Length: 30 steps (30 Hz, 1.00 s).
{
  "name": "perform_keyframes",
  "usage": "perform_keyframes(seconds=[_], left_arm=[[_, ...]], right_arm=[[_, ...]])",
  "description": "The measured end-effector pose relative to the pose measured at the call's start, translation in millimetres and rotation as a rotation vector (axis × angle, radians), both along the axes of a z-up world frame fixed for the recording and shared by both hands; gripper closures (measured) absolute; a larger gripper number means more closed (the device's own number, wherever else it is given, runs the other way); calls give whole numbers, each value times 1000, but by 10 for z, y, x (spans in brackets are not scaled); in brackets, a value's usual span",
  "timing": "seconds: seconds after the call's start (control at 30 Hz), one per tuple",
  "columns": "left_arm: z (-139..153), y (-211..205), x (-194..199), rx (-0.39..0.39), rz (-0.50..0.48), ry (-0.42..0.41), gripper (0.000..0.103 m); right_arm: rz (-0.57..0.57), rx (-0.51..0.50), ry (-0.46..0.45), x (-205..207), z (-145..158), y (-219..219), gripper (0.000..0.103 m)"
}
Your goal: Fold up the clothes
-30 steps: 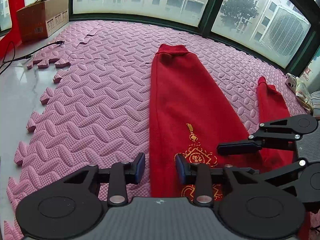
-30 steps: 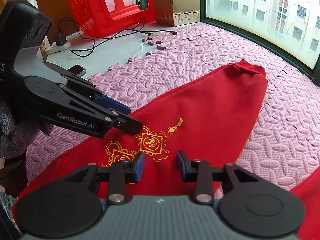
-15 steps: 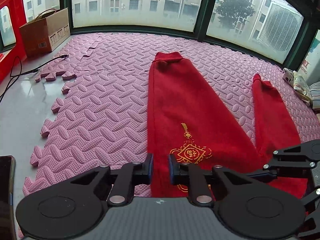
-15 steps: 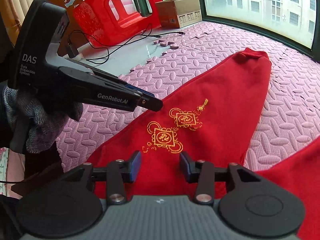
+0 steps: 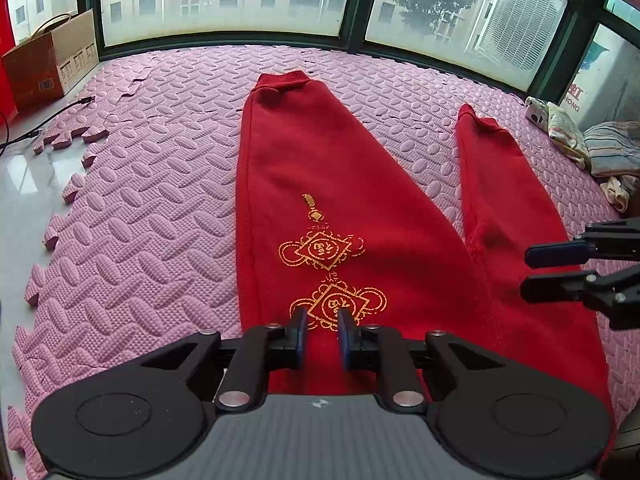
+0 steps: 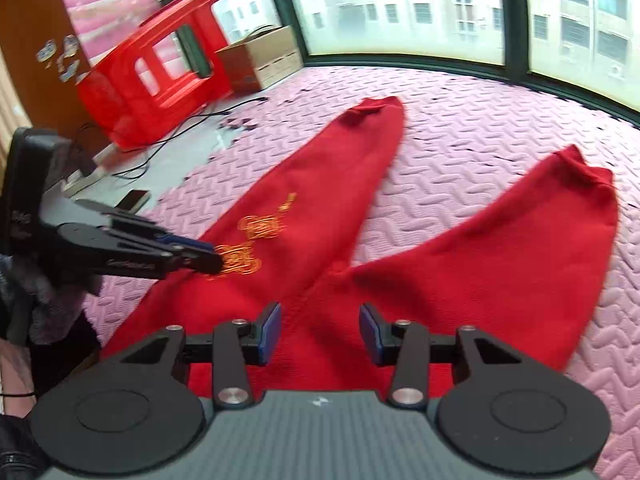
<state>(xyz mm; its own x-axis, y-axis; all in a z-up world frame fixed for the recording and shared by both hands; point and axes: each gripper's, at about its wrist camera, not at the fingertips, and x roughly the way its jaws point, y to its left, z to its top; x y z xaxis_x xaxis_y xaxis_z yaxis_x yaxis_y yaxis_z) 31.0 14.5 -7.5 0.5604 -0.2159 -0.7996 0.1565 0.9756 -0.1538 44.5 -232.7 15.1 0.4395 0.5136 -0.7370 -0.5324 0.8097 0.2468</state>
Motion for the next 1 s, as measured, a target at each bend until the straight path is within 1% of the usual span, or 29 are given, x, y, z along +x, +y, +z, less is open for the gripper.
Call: perform_keyframes(seconds=[0.07, 0.17, 0.3, 0.37, 0.43, 0.5, 0.63, 0.77, 0.8, 0.87, 0.93, 1.0], left_arm=[[46, -44, 35, 1, -1, -7, 84], [95, -170, 171, -28, -15, -21, 84], [108, -391, 389, -69, -58, -33, 84], [65, -515, 506, -59, -83, -28, 84], [2, -594, 600, -32, -99, -21, 85], [-74, -616, 661, 22, -97, 0, 85], [-89, -501, 670, 64, -84, 1, 87], [-74, -379, 709, 104, -64, 9, 86], [-74, -358, 723, 109, -59, 11, 86], [-63, -292, 758, 96, -47, 24, 84], [-48, -260, 799, 82, -33, 40, 84], [-10, -287, 843, 82, -32, 37, 84]], right_arm=[[-58, -13, -3, 105, -30, -156, 60], [-130, -15, 1, 245, -86, -321, 60], [-163, -16, -1, 349, -149, -393, 60], [-154, -17, -8, 372, -156, -371, 60], [-144, -18, -13, 394, -152, -334, 60], [-130, -14, -17, 420, -134, -298, 60], [-78, 1, -37, 495, -77, -205, 60], [-14, -43, -56, 640, -126, 14, 60], [6, -55, -57, 671, -160, 77, 61], [48, -64, -59, 719, -222, 198, 60], [80, -59, -61, 745, -273, 296, 61], [95, -55, -60, 759, -317, 359, 61]])
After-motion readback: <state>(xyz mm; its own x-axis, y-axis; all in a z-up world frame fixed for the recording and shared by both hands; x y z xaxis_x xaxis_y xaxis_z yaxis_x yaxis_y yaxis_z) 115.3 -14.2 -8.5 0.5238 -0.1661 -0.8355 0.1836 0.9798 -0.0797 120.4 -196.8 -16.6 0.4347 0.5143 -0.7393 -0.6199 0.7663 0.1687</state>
